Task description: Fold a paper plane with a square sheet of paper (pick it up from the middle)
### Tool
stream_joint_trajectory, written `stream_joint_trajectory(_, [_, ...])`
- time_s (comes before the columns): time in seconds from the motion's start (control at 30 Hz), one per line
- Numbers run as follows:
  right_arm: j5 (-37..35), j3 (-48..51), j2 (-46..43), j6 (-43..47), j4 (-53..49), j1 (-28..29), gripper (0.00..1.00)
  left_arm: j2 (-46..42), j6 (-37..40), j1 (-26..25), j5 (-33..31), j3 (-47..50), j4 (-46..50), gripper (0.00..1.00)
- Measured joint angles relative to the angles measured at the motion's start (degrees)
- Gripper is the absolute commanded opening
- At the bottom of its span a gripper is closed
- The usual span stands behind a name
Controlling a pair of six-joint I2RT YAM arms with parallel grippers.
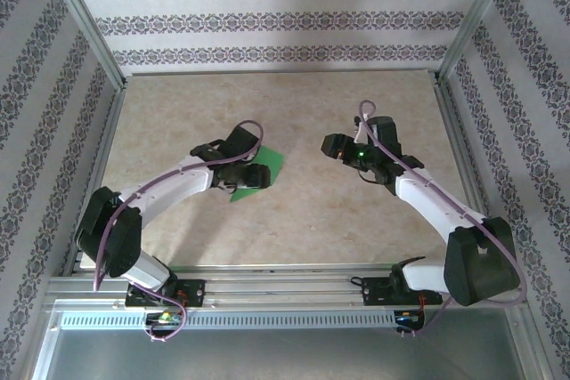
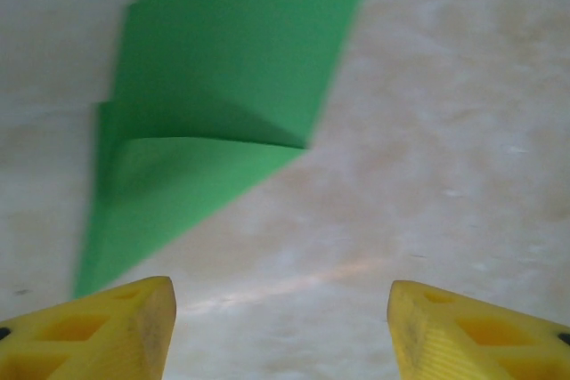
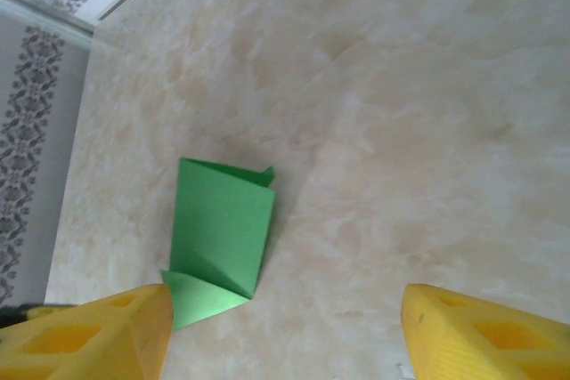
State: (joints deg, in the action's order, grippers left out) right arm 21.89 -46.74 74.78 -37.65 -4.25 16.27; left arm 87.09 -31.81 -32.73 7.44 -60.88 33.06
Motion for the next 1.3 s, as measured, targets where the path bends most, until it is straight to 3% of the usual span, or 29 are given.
stream_joint_trajectory(0.2, [0.04,-2.38,3.87,0.02,1.05,4.17,0.68,-0.31,3.26,5.27,-1.64,4.68,-0.15,0.41])
stream_joint_trajectory(0.47, [2.91,-2.43,8.68,-1.95,4.55,9.31,0.68,6.49,3.82,7.30,-2.54,4.61,-2.32,0.38])
stream_joint_trajectory(0.97, [8.17,-3.50,21.33,-10.60,11.15,15.61,0.63,12.26,4.39,9.31,-2.97,1.73,-4.46,0.15])
stream_joint_trajectory(1.3, [9.25,-8.48,29.07,-16.72,12.87,16.87,0.60,15.30,1.88,10.03,-3.23,-0.52,-3.65,0.20])
